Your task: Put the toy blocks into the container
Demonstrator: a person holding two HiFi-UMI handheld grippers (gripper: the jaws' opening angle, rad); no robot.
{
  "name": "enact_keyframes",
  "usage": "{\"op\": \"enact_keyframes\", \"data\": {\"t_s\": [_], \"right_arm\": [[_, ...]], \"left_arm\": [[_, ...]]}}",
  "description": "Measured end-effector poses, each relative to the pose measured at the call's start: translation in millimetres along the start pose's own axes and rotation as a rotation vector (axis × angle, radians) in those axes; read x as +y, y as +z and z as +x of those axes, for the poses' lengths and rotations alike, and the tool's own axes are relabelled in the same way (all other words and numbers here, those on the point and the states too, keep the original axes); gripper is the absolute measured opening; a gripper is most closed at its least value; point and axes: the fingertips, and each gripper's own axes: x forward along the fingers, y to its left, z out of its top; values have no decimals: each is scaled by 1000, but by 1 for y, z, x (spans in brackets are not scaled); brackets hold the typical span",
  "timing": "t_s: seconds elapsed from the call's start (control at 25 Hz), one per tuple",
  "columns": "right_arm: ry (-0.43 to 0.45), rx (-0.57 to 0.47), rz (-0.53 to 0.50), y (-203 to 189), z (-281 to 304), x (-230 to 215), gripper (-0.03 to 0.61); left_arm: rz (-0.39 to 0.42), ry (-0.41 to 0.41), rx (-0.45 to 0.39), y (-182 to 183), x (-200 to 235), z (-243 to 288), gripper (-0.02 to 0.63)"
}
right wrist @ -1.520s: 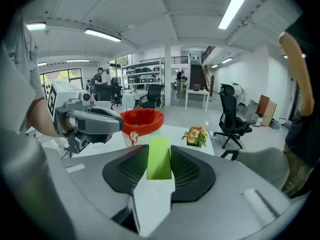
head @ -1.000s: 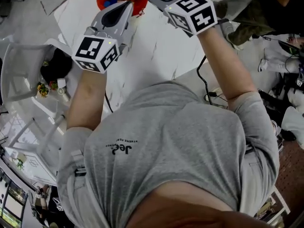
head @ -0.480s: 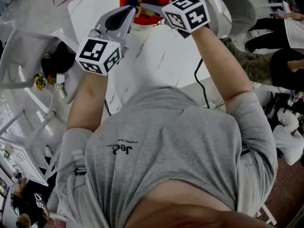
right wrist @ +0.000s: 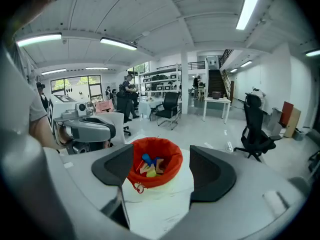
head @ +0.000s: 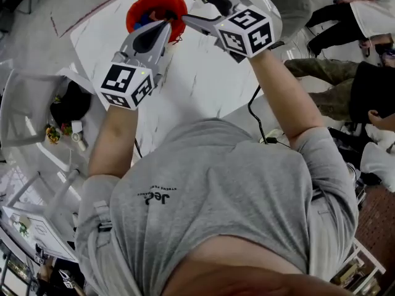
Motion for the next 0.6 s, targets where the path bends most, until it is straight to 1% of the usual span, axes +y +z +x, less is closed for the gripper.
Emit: {"op": "enact_keyframes", "data": {"t_s": [0.2,0.44,0.56,0.6], "right_arm": [[-123,-85,64,-8,-90,-40,328],[-237,-168,126,-43,-221,-75,325],[-286,-194,145,-65,-285,-82,321],[-302,-204,150,-74,-306,-83,308]], "left_arm": [[36,-103,13,11,-58,41,58],[65,-216,27,16,-152,90,58],[82,-266,29,22,-199,111,58],[82,-281,29,24,-215,116,58]]}}
